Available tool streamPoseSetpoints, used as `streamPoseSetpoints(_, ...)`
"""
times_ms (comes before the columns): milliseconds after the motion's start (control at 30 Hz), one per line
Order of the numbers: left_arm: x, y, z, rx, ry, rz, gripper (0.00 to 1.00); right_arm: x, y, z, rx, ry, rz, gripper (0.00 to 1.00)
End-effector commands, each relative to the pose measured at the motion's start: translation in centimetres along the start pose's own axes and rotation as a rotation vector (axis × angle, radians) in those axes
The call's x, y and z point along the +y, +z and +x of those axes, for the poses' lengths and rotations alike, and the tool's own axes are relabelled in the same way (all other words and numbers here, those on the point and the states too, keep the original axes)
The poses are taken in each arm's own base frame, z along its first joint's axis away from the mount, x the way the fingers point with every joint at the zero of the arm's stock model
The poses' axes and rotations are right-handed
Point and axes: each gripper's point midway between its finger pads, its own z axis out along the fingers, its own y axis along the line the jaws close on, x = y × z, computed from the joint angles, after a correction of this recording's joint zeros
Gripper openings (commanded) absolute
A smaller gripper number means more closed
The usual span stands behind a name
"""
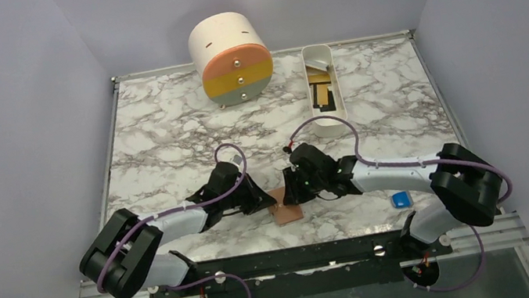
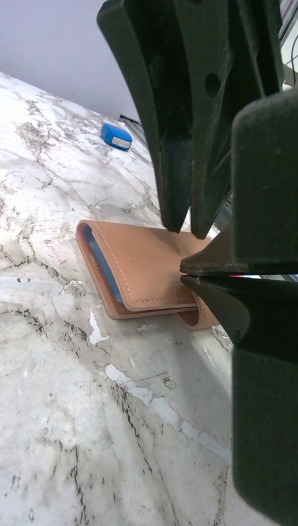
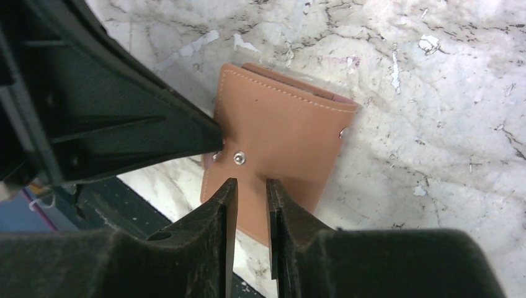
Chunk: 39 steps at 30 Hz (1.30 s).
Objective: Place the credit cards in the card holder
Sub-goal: Close the card holder at the center of the board.
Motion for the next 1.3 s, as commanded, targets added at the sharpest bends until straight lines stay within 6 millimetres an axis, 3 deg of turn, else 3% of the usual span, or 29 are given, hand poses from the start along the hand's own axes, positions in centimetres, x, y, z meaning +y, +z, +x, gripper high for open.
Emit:
streamPoseSetpoints(0, -0.5, 0.3, -0.5, -0.015, 0.031, 0.008, 0.05, 1.7, -1.1, -0.4, -0.037, -0.017, -0.089, 0.25)
streamPoseSetpoints(367, -0.7, 0.4, -0.4, -0.014, 0.028, 0.011, 0.07, 3.6, -0.9, -0.7, -0.041, -0.023, -0.152, 0.32)
streamPoseSetpoints(600, -0.7, 0.5, -0.2, -0.010, 0.027, 0.007, 0.07, 4.4, 0.3, -0.1, -0.007, -0.015, -0.145, 0.33)
streamPoseSetpoints(867, -0.8, 0.8, 0.0, -0.002, 0.030, 0.007, 0.10, 4.0, 1.2, -0.5, -0.017, 0.000, -0.095, 0.32)
streamPoseSetpoints(1033, -0.9, 0.7, 0.1, -0.002, 0.027, 0.008, 0.12, 3.6, 1.5, -0.9, -0.037, -0.002, -0.074, 0.24)
streamPoseSetpoints(1267, -1.0, 0.3, -0.3, -0.026, 0.040, 0.000, 0.16, 3.1, 1.2, -0.7, -0.035, -0.018, -0.054, 0.01)
